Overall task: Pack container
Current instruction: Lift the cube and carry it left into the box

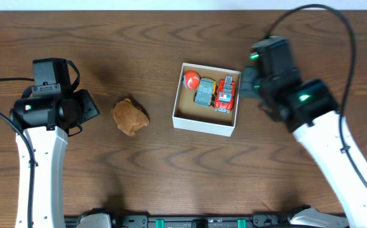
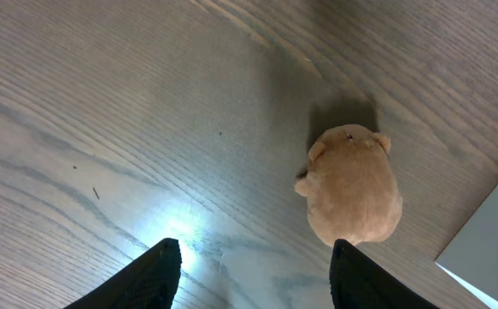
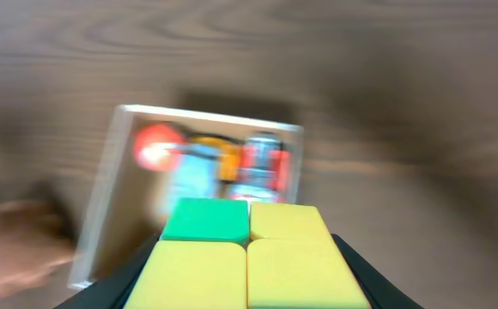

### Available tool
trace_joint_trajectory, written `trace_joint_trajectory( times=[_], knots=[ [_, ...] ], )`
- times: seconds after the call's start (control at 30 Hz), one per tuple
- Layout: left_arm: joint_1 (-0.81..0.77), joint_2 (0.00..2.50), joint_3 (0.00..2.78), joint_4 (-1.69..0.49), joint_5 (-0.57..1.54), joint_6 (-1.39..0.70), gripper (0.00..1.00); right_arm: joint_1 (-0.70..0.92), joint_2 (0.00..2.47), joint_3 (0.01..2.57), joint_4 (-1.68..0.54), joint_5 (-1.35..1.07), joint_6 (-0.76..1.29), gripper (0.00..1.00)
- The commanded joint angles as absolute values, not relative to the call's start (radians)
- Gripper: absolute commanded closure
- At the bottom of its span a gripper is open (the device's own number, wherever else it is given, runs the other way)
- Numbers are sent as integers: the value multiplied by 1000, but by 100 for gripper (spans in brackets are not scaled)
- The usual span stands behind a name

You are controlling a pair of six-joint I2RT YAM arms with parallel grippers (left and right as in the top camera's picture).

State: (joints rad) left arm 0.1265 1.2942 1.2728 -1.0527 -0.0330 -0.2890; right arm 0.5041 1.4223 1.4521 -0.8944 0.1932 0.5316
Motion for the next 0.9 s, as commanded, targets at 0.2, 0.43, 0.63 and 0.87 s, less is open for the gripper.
trace_joint_trajectory(
  times=[0.2,0.43,0.63,0.87],
  knots=[
    [130,1296,1274,-1058,-37,-297,43,663,1599,1465,-842,239,862,99],
    [130,1296,1274,-1058,-37,-297,43,666,1719,1465,-925,239,1010,99],
    [130,1296,1273,-1058,-37,-297,43,667,1778,1464,-1008,235,1010,99],
    [130,1296,1274,-1058,-37,-297,43,668,1847,1462,-1097,230,1009,99]
  ],
)
